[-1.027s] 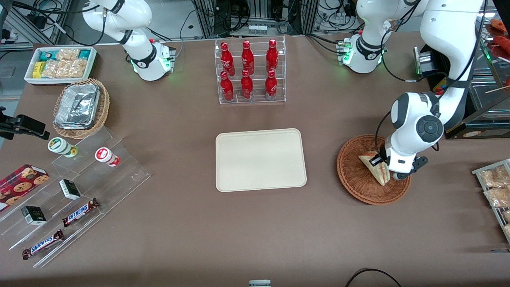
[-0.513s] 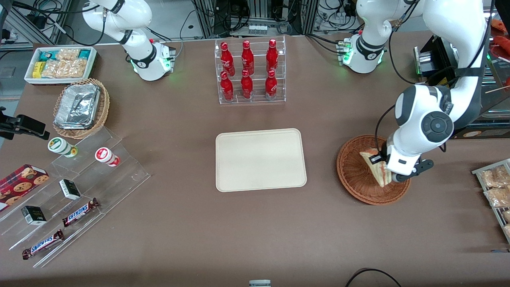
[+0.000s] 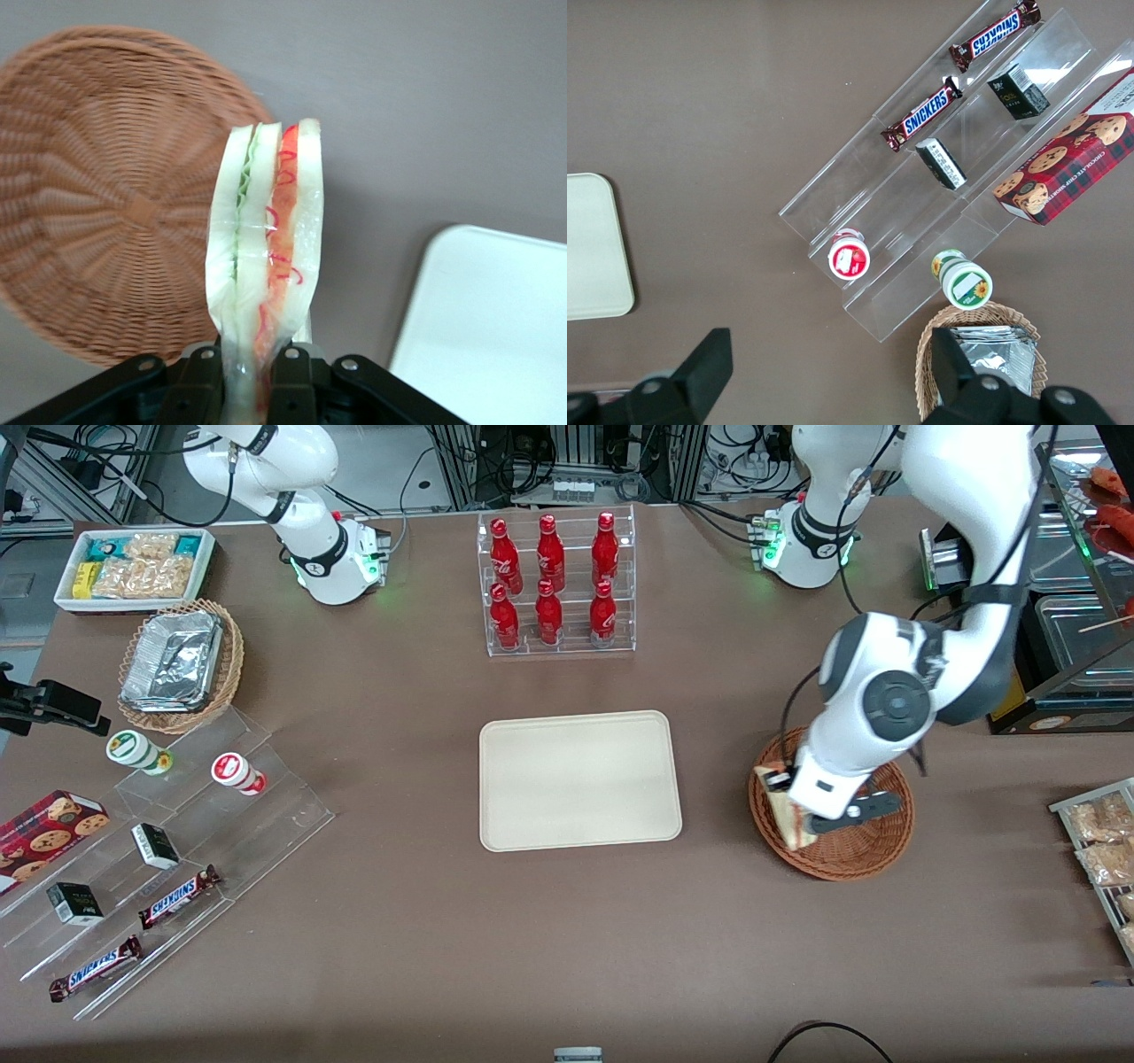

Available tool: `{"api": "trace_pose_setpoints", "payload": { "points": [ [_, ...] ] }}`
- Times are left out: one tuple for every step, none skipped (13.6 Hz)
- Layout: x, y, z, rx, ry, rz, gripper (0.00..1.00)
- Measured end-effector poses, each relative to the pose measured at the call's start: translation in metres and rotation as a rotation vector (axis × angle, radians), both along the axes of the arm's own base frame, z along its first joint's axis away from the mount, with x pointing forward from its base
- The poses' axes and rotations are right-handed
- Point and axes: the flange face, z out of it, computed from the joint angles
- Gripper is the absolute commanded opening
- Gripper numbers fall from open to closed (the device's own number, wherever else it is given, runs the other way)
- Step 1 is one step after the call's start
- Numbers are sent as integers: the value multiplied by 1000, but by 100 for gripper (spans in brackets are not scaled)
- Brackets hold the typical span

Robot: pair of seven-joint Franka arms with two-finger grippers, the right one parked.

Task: Place sandwich from basket to tray
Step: 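Lift the sandwich and carry it toward the cream tray, then lower the sandwich onto the tray center with the left gripper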

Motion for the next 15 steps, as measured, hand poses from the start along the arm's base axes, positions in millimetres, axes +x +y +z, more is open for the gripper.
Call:
{"api": "trace_pose_setpoints", "payload": {
  "points": [
    [0, -20, -4, -4, 1, -28, 0],
    [0, -38, -9, -9, 2, -54, 0],
    [0, -57, -13, -14, 2, -81, 0],
    [-1, -79, -18, -20, 2, -110, 0],
    [-3, -102, -24, -27, 1, -139, 0],
    [-5, -125, -30, -32, 1, -158, 0],
    [-8, -147, -37, -37, 0, -168, 0],
    [-12, -169, -43, -41, 0, -171, 0],
    [-18, -188, -50, -43, 2, -173, 0],
    [-26, -207, -56, -43, 5, -173, 0],
    [-33, -224, -61, -43, 6, -168, 0],
    [-39, -238, -65, -44, 6, -162, 0],
    [-44, -249, -68, -44, 6, -155, 0],
    [-49, -258, -72, -43, 8, -145, 0],
    [-54, -266, -74, -41, 9, -134, 0]
  ]
}}
